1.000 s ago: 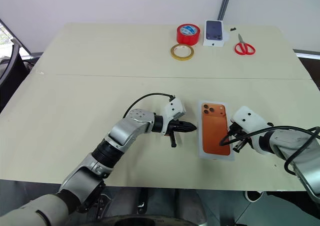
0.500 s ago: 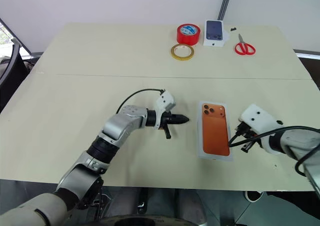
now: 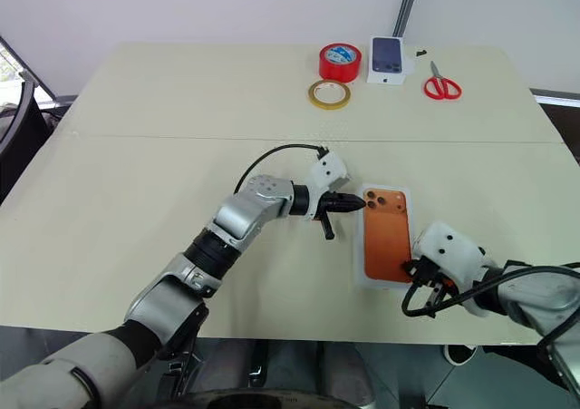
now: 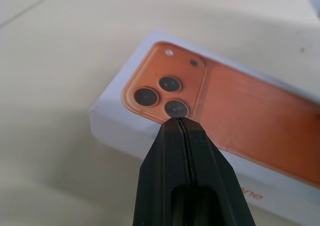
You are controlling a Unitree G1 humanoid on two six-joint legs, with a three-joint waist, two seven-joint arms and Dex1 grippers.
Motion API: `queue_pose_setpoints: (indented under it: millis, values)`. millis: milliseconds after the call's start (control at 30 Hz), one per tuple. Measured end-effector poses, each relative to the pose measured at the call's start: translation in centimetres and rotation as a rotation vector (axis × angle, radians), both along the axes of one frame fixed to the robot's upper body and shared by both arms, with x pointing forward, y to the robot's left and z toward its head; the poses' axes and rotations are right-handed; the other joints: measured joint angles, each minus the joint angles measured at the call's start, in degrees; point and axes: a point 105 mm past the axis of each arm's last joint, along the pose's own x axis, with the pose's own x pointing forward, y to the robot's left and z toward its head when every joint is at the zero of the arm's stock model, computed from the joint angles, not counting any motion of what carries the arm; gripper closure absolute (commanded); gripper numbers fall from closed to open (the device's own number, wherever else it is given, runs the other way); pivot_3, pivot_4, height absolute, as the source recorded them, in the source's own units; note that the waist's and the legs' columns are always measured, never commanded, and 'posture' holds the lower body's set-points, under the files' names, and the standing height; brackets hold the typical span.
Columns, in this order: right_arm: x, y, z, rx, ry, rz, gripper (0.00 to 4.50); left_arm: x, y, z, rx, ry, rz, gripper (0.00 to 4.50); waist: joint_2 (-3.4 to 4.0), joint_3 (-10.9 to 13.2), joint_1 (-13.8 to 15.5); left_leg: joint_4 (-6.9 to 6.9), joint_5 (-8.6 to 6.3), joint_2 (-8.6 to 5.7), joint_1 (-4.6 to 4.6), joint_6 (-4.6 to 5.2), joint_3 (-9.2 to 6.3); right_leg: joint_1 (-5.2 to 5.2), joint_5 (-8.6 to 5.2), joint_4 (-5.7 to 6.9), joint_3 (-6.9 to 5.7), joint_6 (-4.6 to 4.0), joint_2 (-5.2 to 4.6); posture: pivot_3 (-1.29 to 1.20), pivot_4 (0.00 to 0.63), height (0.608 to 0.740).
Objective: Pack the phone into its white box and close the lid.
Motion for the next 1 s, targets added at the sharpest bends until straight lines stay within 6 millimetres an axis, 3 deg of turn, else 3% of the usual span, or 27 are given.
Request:
queue_pose_setpoints:
  millis: [267, 367, 567, 667, 767, 900, 1000]
  values:
    - [0.4, 0.3, -0.2, 0.0, -0.034, -0.018, 4.39, 0.2, 0.4, -0.4, 0.045, -0.038, 0.004, 4.5, -0.16, -0.1, -0.1, 0.0, 0.0, 0.02, 0.17, 0.0, -0.02, 0.19, 0.0, -0.01, 0.0, 0.0, 0.01, 0.0, 0.15, 0.74]
    - [1.3, 0.5, 0.3, 0.039, -0.1, -0.037, 4.39, 0.7, 2.0, -0.2, -0.003, -0.012, 0.05, 4.5, -0.09, -0.1, -0.4, -0.01, 0.02, 0.04, 0.1, -0.03, -0.02, 0.05, 0.0, 0.04, 0.01, 0.0, 0.0, 0.0, 0.15, 0.74]
    - [4.7, -1.6, 3.9, 0.078, -0.364, -0.121, 4.39, 3.3, 9.2, 4.0, -0.151, -0.069, 0.221, 4.5, -0.06, -0.1, -0.3, -0.02, 0.18, 0.04, 0.06, -0.32, 0.0, -0.01, 0.0, 0.06, 0.03, 0.0, -0.04, 0.0, 0.15, 0.74]
    - [5.8, -2.5, 5.0, 0.13, -0.427, -0.167, 4.39, 4.2, 15.5, 4.9, -0.158, -0.082, 0.36, 4.5, -0.03, -0.1, -0.4, -0.05, 0.19, 0.07, 0.07, -0.33, -0.01, -0.03, 0.0, 0.06, 0.02, 0.0, -0.04, 0.0, 0.15, 0.74]
    - [6.4, -3.1, 5.8, 0.237, -0.458, -0.215, 4.39, 4.0, 21.1, 4.5, -0.143, -0.061, 0.486, 4.5, -0.01, -0.1, -0.4, -0.06, 0.18, 0.06, 0.06, -0.31, 0.0, -0.03, 0.0, 0.06, 0.02, 0.0, -0.08, 0.0, 0.15, 0.74]
    - [6.6, -3.9, 6.4, 0.314, -0.458, -0.236, 4.39, 3.0, 26.8, 2.7, -0.066, -0.034, 0.63, 4.5, -0.01, -0.1, 0.0, -0.05, 0.04, 0.03, 0.05, -0.08, 0.0, -0.01, 0.0, 0.05, 0.01, 0.0, -0.16, 0.0, 0.15, 0.74]
    - [6.4, -4.3, 5.8, 0.348, -0.417, -0.235, 4.39, 2.2, 29.5, 1.9, -0.041, -0.017, 0.705, 4.5, -0.02, -0.1, 0.1, -0.05, 0.03, 0.03, 0.05, -0.06, 0.0, -0.01, 0.0, 0.05, 0.0, 0.0, -0.19, 0.0, 0.15, 0.74]
